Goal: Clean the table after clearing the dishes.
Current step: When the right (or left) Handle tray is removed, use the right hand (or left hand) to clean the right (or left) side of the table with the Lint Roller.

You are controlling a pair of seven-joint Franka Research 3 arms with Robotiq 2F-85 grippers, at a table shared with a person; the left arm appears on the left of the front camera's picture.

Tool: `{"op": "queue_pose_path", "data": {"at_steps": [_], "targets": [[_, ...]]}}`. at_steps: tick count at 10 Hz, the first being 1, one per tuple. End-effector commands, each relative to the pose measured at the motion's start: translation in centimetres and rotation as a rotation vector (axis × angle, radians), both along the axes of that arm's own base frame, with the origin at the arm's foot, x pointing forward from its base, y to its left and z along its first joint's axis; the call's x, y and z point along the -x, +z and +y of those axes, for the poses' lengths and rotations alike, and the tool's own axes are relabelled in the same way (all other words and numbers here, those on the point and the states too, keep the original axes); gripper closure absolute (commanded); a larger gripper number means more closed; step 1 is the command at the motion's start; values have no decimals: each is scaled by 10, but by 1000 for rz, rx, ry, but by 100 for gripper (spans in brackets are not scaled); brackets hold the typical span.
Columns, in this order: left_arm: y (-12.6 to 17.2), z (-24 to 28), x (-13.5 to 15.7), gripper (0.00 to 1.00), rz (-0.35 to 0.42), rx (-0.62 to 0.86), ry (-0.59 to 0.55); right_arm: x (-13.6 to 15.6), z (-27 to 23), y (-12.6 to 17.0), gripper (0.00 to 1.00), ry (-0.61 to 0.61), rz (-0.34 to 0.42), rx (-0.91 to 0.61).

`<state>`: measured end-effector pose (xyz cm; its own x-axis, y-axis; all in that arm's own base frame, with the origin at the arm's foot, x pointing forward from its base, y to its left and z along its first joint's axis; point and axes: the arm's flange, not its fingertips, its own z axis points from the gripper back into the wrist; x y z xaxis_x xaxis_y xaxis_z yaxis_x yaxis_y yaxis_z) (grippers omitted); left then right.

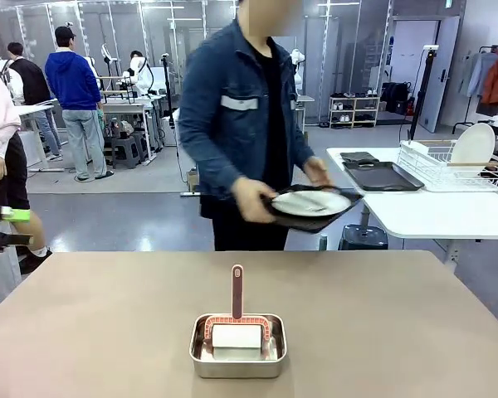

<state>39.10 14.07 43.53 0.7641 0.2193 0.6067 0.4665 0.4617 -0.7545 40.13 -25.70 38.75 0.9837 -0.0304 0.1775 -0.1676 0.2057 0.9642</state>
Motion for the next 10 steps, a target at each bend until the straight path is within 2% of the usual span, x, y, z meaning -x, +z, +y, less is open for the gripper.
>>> {"op": "queue_pose_path", "data": {"at_steps": [1,3,6,9,10], "targets": [[-2,-59,6,0,-39,-30,30,5,5,3,0,-1,-3,17],[-2,-123,1,0,-76,-20,16,5,5,3,0,-1,-3,17],[-3,-221,-17,0,-83,-82,-41,5,5,3,0,-1,-3,17],[0,-326,-42,0,-146,-151,-152,5,5,3,0,-1,-3,17],[4,-351,-46,0,-164,-230,-212,5,5,3,0,-1,-3,17]]}}
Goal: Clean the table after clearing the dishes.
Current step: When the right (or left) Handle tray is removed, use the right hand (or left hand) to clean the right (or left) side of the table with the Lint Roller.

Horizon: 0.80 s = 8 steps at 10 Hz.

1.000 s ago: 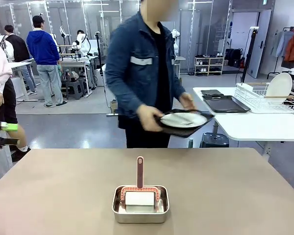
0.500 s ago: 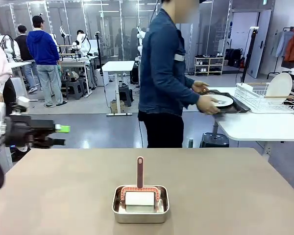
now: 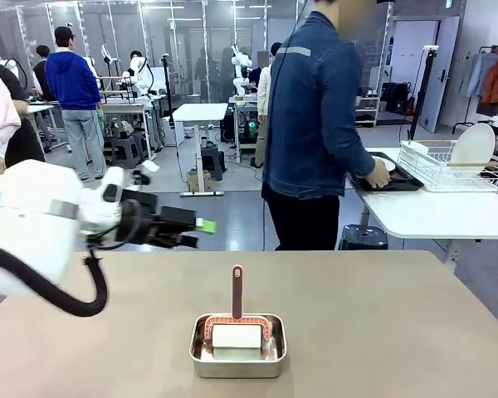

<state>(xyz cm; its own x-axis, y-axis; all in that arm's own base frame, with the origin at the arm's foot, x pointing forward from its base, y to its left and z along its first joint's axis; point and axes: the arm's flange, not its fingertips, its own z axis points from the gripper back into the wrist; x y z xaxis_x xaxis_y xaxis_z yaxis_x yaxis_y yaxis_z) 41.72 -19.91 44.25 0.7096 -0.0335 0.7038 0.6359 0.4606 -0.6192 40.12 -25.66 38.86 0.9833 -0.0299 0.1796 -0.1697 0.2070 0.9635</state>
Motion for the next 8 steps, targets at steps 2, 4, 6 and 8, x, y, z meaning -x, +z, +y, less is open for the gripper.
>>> {"op": "queue_pose_path", "data": {"at_steps": [2,4,6,8], "targets": [[15,-54,-33,0,-121,-210,-111,4,4,2,0,-2,0,16],[18,-78,-53,0,-154,-374,-168,4,4,2,0,-2,0,16],[16,-86,-73,0,-163,-510,-235,4,4,2,0,-2,0,16],[16,-96,-89,0,-165,-630,-359,4,4,2,0,-2,0,16]]}}
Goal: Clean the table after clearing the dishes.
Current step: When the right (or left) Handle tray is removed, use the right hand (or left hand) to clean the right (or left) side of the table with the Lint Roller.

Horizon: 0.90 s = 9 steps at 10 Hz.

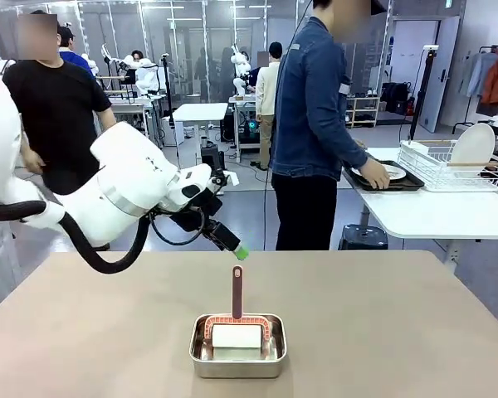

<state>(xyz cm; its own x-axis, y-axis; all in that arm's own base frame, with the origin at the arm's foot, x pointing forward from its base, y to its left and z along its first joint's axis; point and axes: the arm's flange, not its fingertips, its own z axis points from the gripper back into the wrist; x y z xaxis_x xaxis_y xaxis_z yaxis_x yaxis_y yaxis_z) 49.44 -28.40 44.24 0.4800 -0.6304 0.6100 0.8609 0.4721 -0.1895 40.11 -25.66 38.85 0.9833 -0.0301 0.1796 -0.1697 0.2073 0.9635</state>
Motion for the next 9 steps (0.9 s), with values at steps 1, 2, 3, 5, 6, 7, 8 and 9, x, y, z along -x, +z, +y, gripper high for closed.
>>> {"op": "queue_pose_path", "data": {"at_steps": [1,2,3,5,6,7,8,9], "targets": [[15,-15,-15,0,34,-112,-102,4,4,2,0,-1,0,15],[17,-18,-17,0,61,-145,-160,4,4,2,0,-1,0,15],[19,-25,-21,0,42,-184,-211,4,4,2,0,-1,0,15],[28,-51,-22,0,34,-288,-362,4,4,2,0,-1,0,15],[27,-64,-24,0,24,-328,-419,4,4,2,0,-1,0,15],[28,-77,-23,0,-12,-403,-494,4,4,2,0,-1,0,15],[29,-87,-25,0,-55,-463,-558,4,4,2,0,-1,0,15],[29,-95,-27,0,-115,-516,-592,4,4,2,0,-1,0,15]]}}
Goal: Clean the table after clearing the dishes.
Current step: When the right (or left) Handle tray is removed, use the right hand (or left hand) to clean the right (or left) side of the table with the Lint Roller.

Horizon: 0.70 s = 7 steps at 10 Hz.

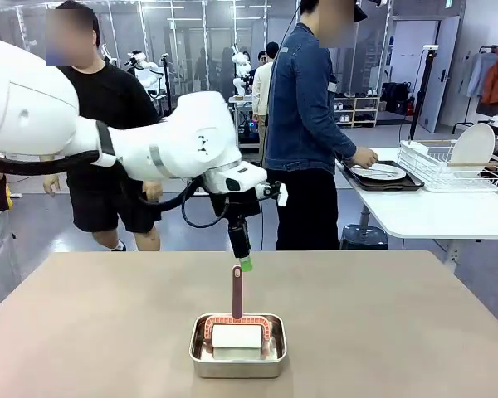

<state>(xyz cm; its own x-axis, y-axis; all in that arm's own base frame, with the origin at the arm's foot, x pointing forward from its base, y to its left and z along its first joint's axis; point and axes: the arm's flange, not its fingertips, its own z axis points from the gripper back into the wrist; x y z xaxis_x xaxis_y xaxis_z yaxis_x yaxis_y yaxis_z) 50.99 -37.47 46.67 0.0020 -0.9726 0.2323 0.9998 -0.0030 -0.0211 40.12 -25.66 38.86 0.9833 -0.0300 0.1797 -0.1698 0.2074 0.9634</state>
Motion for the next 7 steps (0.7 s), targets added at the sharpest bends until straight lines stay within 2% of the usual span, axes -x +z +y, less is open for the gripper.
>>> {"op": "queue_pose_path", "data": {"at_steps": [1,3,6,7], "targets": [[1,-10,-13,0,-50,-82,-108,4,4,1,0,-1,0,15],[-7,-16,-8,0,-20,-179,-190,4,4,1,0,-1,0,15],[-7,-13,-5,0,58,-166,-122,4,4,1,0,-1,0,15],[-18,-14,-4,0,0,-173,-166,4,4,1,0,-1,0,15]]}}
